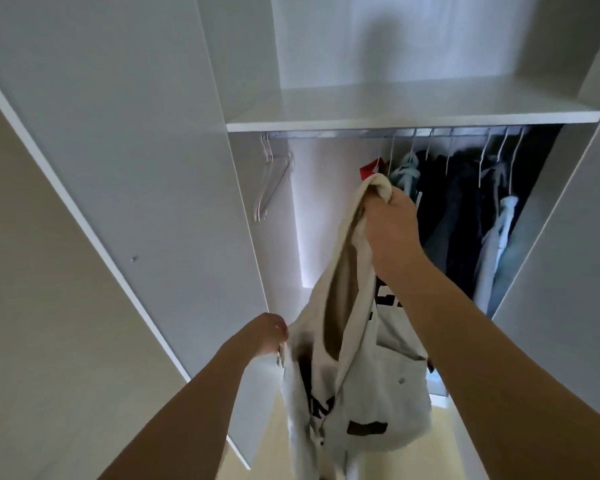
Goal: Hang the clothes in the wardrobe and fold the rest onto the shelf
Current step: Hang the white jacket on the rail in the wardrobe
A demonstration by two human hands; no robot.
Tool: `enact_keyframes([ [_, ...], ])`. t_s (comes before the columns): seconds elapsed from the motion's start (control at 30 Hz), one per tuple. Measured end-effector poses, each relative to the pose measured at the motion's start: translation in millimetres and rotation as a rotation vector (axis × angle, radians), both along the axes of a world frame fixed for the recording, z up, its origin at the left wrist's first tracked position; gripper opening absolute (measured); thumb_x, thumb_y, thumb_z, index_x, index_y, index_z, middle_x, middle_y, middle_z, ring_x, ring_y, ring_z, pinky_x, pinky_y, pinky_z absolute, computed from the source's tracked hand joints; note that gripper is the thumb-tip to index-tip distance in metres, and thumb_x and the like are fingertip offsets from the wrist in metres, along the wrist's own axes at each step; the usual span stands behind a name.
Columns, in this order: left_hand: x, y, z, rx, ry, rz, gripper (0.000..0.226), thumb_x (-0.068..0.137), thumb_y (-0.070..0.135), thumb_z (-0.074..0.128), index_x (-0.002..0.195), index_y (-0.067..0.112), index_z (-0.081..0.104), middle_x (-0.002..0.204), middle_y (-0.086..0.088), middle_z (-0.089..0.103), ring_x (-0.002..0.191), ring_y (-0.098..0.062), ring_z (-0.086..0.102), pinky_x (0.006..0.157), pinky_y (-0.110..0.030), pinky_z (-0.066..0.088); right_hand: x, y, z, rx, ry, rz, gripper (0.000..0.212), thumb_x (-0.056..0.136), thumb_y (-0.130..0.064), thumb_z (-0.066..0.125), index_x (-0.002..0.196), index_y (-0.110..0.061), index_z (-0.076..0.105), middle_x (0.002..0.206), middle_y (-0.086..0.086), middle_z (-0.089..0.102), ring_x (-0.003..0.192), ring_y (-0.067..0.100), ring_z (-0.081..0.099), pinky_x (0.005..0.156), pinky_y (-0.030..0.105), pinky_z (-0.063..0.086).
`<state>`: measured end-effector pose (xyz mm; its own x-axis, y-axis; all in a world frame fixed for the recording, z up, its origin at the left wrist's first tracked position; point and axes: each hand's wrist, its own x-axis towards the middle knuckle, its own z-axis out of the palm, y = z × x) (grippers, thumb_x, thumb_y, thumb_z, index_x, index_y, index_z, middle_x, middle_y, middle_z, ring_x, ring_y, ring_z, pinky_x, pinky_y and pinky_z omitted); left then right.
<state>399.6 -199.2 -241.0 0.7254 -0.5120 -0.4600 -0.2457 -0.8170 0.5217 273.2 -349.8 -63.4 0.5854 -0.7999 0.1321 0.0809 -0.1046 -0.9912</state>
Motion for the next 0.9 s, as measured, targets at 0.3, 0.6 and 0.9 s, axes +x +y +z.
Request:
enact_keyframes([
  [0.3,170.6,-95.3,63.3,0.056,-0.295,0.026,0.035,0.096,0.012,0.042,0.125,0.001,0.057,0.128,-0.017,0.058,0.119,-0.033,0.054,0.098,-0.037,0.045,91.1,-22.4,16.4,-0.066,0.097,0.068,0.022,0.096,-0.012,0.039,0.079,-0.010,0.053,0.074,0.009,0.049,0.068,0.021,0.046,0.063,0.034,0.040],
  [0.6,292.1,-175.9,95.5,0.138,-0.594,-0.041,0.033,0.092,0.002,0.046,0.123,-0.004,0.054,0.125,-0.020,0.058,0.114,-0.033,0.058,0.092,-0.036,0.048,158.4,-50.0,11.8,-0.044,0.130,0.009,0.020,0.097,-0.016,0.040,0.082,-0.010,0.052,0.072,0.006,0.049,0.065,0.018,0.047,0.055,0.025,0.040],
  [0.9,354.8,-217.8,72.9,0.459,-0.755,-0.145,0.029,0.090,0.008,0.055,0.118,0.006,0.063,0.120,-0.010,0.064,0.110,-0.027,0.062,0.074,-0.035,0.051,203.5,-71.4,6.3,-0.102,0.140,0.019,0.023,0.096,-0.015,0.042,0.076,-0.009,0.052,0.067,0.005,0.049,0.061,0.016,0.047,0.052,0.022,0.042],
])
